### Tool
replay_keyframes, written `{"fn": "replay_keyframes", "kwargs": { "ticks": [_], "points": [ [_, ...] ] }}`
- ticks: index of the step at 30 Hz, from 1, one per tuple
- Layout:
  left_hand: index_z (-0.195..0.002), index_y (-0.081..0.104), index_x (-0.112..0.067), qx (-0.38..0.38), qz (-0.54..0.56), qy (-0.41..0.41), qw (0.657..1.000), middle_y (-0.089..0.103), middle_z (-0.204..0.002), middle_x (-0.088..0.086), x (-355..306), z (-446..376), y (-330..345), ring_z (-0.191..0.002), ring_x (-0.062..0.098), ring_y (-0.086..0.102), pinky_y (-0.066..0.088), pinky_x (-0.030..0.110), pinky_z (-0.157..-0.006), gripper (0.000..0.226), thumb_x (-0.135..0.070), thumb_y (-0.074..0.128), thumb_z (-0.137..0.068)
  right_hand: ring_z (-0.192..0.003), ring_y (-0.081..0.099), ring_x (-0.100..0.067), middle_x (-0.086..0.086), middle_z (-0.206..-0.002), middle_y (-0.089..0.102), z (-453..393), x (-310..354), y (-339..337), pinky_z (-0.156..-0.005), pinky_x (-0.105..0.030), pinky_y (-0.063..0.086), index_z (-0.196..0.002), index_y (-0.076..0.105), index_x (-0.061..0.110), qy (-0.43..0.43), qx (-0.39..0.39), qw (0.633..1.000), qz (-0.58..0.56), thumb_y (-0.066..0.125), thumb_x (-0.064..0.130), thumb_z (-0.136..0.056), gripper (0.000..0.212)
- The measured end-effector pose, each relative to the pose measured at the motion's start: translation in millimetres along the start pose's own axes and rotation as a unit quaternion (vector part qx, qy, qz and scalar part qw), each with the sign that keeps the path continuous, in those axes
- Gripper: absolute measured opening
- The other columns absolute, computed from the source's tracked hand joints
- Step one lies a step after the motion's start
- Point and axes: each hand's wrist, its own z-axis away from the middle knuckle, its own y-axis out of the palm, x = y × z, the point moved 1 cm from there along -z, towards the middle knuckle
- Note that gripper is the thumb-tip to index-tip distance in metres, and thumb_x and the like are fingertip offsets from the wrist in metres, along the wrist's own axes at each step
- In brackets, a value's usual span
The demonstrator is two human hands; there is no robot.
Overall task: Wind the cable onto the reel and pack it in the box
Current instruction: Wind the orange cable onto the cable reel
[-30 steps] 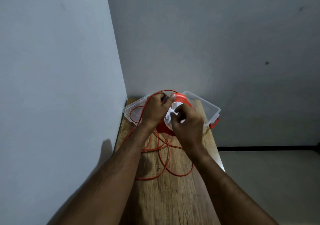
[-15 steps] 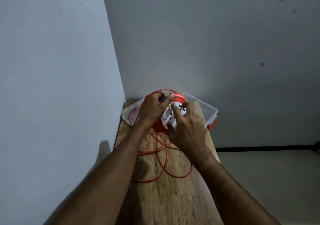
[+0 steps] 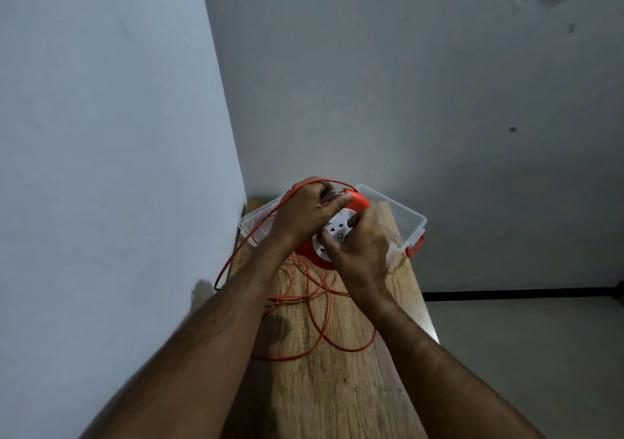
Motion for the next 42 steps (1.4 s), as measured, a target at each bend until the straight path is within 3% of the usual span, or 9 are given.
{"fn": "replay_keyframes", "kwargs": {
  "ticks": [5,9,11,13,16,20,26,33,42],
  "points": [
    [-0.075,0.062,-0.019,-0.027,-0.032,0.028,0.999,0.06,-0.071,-0.006,1.9,2.5,2.9,-0.067,0.013,0.057,0.045,0.031,-0.063,0.043,-0.059,0.06,-0.092,-0.061,0.067,-0.022,-0.002,-0.066,0.063,-2.9,0.3,13.8,-0.056,-0.041,0.058,-0.07,0.056,0.013,0.241,-0.064,0.954,-0.164,0.081,0.035,-0.082,0.036],
    [-0.075,0.063,-0.019,-0.04,-0.028,0.044,0.998,0.06,-0.069,-0.007,2.8,6.0,7.9,-0.064,0.012,0.056,0.042,0.029,-0.06,0.041,-0.055,0.062,-0.093,-0.066,0.073,-0.028,-0.016,-0.087,0.073,-10.1,10.7,10.6,-0.058,-0.035,0.061,-0.092,0.064,0.004,0.485,-0.07,0.774,-0.4,0.078,0.025,-0.088,0.025],
    [-0.073,0.062,-0.018,-0.047,-0.037,0.042,0.997,0.059,-0.066,-0.007,4.1,6.2,9.0,-0.062,0.012,0.055,0.039,0.027,-0.059,0.042,-0.055,0.062,-0.093,-0.059,0.073,-0.028,-0.021,-0.091,0.073,-9.1,15.0,4.5,-0.051,-0.03,0.057,-0.101,0.06,0.001,0.503,-0.057,0.74,-0.442,0.076,0.021,-0.09,0.027],
    [-0.072,0.062,-0.018,-0.055,-0.02,0.031,0.998,0.056,-0.062,-0.009,6.1,5.3,8.3,-0.058,0.007,0.053,0.038,0.025,-0.058,0.041,-0.053,0.064,-0.093,-0.057,0.073,-0.024,-0.019,-0.085,0.073,-4.5,15.2,-0.5,-0.05,-0.032,0.058,-0.096,0.061,0.003,0.426,-0.038,0.825,-0.368,0.073,0.02,-0.093,0.021],
    [-0.072,0.064,-0.016,-0.06,0.013,0.017,0.998,0.058,-0.061,-0.01,7.3,2.9,6.2,-0.058,0.005,0.055,0.04,0.024,-0.058,0.041,-0.051,0.065,-0.093,-0.066,0.063,-0.009,0.0,-0.075,0.065,3.5,4.6,-9.6,-0.063,-0.033,0.058,-0.083,0.059,0.013,0.064,-0.08,0.991,-0.087,0.074,0.012,-0.088,0.016],
    [-0.078,0.067,-0.015,-0.045,0.018,0.021,0.999,0.067,-0.07,-0.005,3.9,1.9,3.8,-0.065,0.008,0.062,0.054,0.032,-0.065,0.039,-0.051,0.065,-0.094,-0.111,0.06,-0.028,-0.015,-0.115,0.065,9.6,-3.7,-10.0,-0.093,-0.045,0.049,-0.108,0.07,0.009,-0.254,0.012,0.957,0.14,0.051,0.024,-0.091,0.03],
    [-0.083,0.069,-0.015,-0.036,0.022,0.021,0.999,0.069,-0.074,-0.004,5.0,2.6,4.5,-0.069,0.007,0.065,0.058,0.035,-0.068,0.039,-0.052,0.063,-0.095,-0.134,0.049,-0.039,-0.021,-0.143,0.05,8.9,-11.3,-17.4,-0.103,-0.057,0.039,-0.124,0.065,0.019,-0.284,0.115,0.915,0.261,0.037,0.017,-0.085,0.048],
    [-0.078,0.068,-0.014,-0.027,0.0,0.04,0.999,0.066,-0.07,-0.004,2.5,3.8,7.6,-0.064,0.008,0.06,0.051,0.031,-0.063,0.043,-0.054,0.064,-0.093,-0.106,0.059,-0.035,-0.017,-0.118,0.06,0.8,-26.9,-17.5,-0.09,-0.051,0.041,-0.117,0.072,0.025,-0.349,0.051,0.884,0.307,0.057,0.027,-0.09,0.031],
    [-0.083,0.067,-0.014,-0.059,-0.003,0.039,0.997,0.062,-0.078,-0.007,0.9,1.2,12.2,-0.069,0.004,0.055,0.043,0.018,-0.062,0.039,-0.052,0.065,-0.093,-0.071,0.069,-0.024,-0.008,-0.085,0.074,-1.1,-23.9,-10.0,-0.068,-0.028,0.052,-0.128,0.07,0.017,-0.165,0.012,0.973,0.164,0.077,0.035,-0.078,0.054]
  ]
}}
